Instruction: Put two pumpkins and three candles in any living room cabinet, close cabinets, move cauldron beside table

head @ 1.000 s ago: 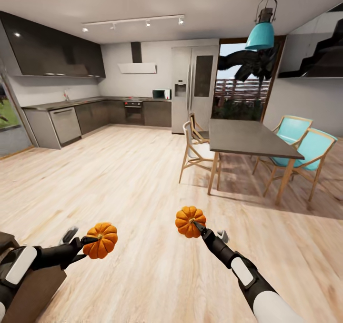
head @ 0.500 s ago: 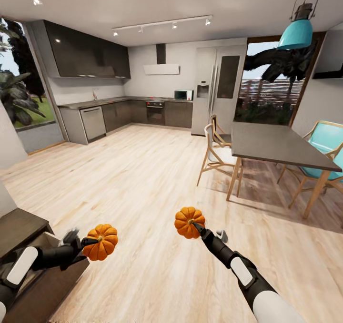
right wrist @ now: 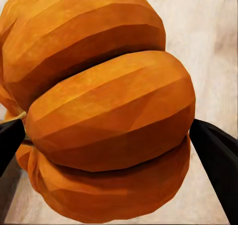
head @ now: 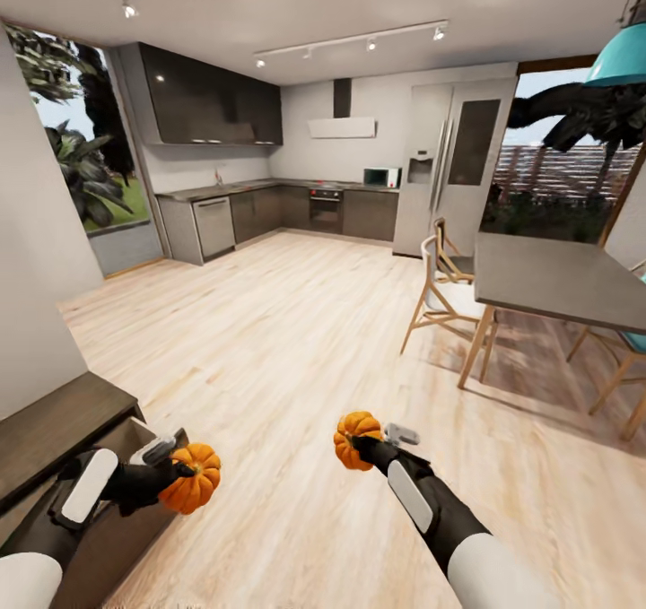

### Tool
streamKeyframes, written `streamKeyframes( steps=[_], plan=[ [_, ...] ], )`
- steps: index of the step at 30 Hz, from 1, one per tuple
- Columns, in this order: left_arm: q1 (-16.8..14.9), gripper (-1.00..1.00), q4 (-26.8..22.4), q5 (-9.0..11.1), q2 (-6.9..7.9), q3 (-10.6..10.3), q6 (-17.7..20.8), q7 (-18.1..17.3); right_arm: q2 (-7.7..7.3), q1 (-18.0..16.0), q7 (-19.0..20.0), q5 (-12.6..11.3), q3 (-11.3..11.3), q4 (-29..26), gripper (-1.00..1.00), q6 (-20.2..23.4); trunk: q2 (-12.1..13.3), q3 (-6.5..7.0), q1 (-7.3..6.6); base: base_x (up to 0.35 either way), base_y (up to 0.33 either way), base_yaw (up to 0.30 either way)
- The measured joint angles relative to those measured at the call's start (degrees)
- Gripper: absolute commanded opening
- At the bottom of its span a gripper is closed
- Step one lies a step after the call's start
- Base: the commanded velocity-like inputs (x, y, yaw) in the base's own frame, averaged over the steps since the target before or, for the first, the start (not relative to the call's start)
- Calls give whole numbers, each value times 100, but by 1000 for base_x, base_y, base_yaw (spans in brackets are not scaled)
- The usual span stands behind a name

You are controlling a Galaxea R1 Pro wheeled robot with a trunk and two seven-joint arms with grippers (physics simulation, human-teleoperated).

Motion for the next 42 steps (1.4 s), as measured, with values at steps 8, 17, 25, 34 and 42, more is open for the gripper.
streamKeyframes(
  steps=[8,17,25,34,42],
  plan=[
    [-1,-100,-86,-50,-102,-675,-714,1114,425,-6,-3405,252,1083,-334,-100,318,321,92,-176,0,0,206],
    [-2,-100,-89,-23,-125,-710,-758,1208,425,-12,-3532,223,1590,-451,-100,269,681,239,-374,0,0,22],
    [-2,-100,-88,-28,-120,-699,-758,1208,425,-10,-3503,218,1615,-584,-100,246,1002,382,-549,0,0,0],
    [-2,-100,-91,10,-119,-677,-770,1150,425,-12,-3503,212,1617,-609,-100,249,1084,418,-594,0,0,33],
    [-2,-100,-93,-12,-125,-677,-764,1170,425,-13,-3503,154,1618,-715,-100,288,1084,407,-594,0,-120,262]
  ],
)
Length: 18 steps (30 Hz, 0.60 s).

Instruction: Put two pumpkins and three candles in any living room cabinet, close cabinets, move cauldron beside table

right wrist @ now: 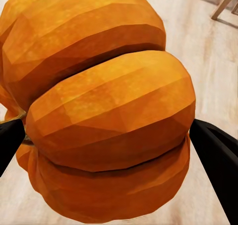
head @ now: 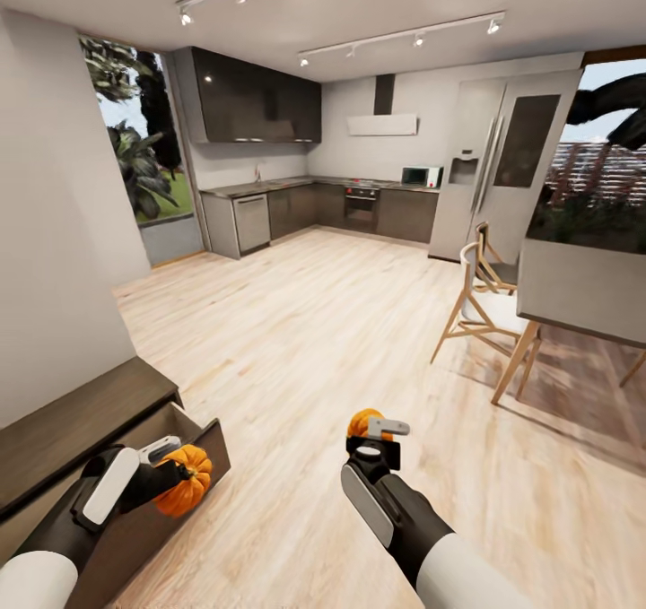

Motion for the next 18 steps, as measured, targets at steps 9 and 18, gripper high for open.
streamKeyframes(
  steps=[9,18],
  plan=[
    [0,-100,-11,19,0,-11,-7,-17,0,1,10,24,7,-42,-100,213,0,-34,0,0,-214,281],
    [0,-100,-242,30,0,-15,8,-22,0,0,206,40,8,-43,-100,431,279,54,-153,0,-7,277]
  ],
)
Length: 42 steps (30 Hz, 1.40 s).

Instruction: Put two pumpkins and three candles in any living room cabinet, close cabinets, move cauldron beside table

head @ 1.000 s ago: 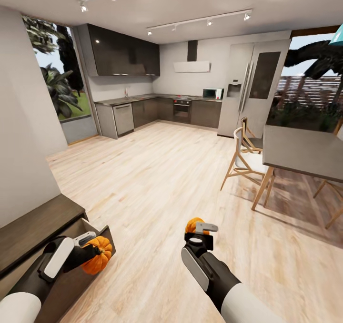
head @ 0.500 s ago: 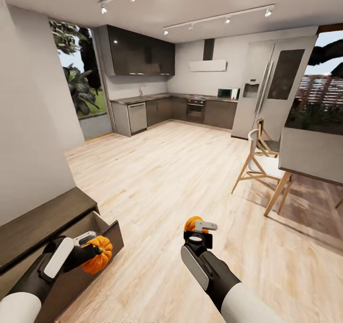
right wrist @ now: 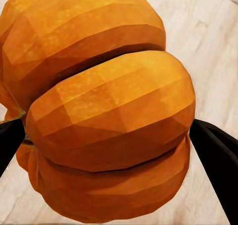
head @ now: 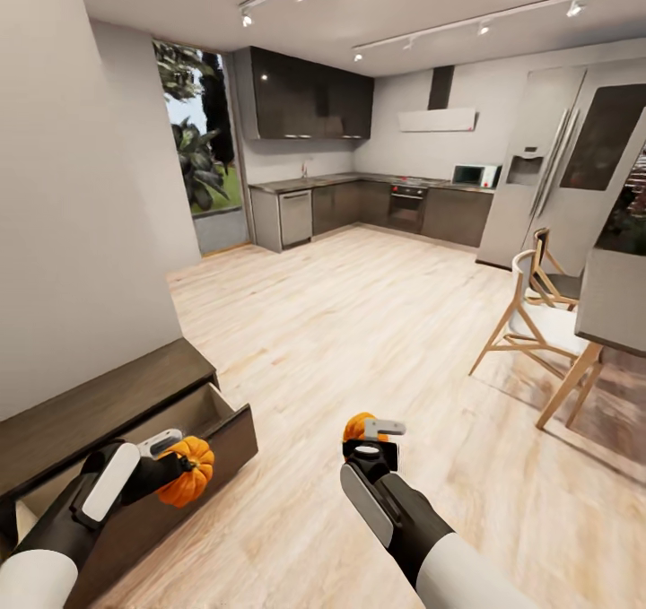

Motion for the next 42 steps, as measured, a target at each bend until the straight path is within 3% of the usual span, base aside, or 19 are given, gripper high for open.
streamKeyframes(
  steps=[16,22,29,35,42],
  plan=[
    [0,-100,-8,19,0,-7,3,14,0,1,49,-32,0,1,-100,207,642,213,-351,0,0,271],
    [0,-100,-8,21,-5,-10,11,14,0,-39,636,-52,1,8,-100,514,883,292,-483,0,0,270],
    [1,-100,-8,25,-9,-12,42,8,0,-96,860,-104,-23,2,-100,860,1163,382,-637,0,0,254],
    [0,-100,-8,58,-2,38,89,-26,0,-183,1969,-130,-77,49,-100,872,1404,444,-769,0,0,191],
    [0,-100,-9,64,-5,42,95,-37,0,-219,2171,-101,-146,69,-100,883,1684,513,-922,0,0,178]
  ],
)
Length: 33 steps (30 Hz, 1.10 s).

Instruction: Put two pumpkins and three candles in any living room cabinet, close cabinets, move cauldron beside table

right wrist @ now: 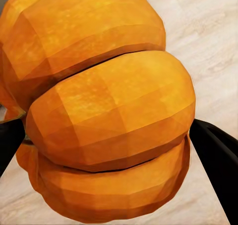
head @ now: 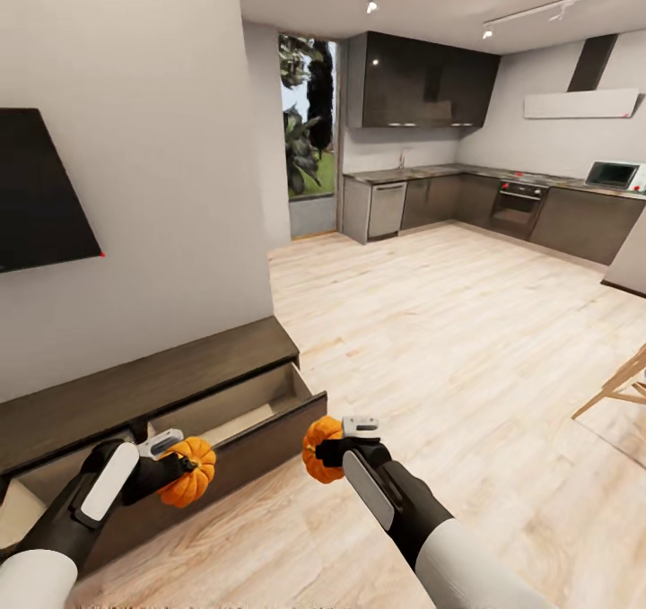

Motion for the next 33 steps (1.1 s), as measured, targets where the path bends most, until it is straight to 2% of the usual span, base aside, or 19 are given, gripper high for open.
streamKeyframes(
  steps=[8,13,16,26,33],
  plan=[
    [0,-100,0,-2,5,7,42,-1,0,-1,117,-27,-2,2,-100,-5,321,77,-176,0,0,165],
    [0,-100,1,-1,5,7,45,0,0,0,895,-32,-15,24,-100,-8,521,123,-286,0,0,141],
    [0,-100,0,4,-1,7,45,-2,0,-1,1076,0,-19,32,-100,-2,603,134,-330,0,0,131],
    [0,-100,-14,-2,-14,-11,43,-2,0,-1,1139,12,-20,66,-100,-20,603,46,-330,1,0,127],
    [0,-100,-17,0,-104,-30,29,0,0,-1,1140,10,-20,71,-100,-50,603,-16,-330,213,-135,121]
  ],
)
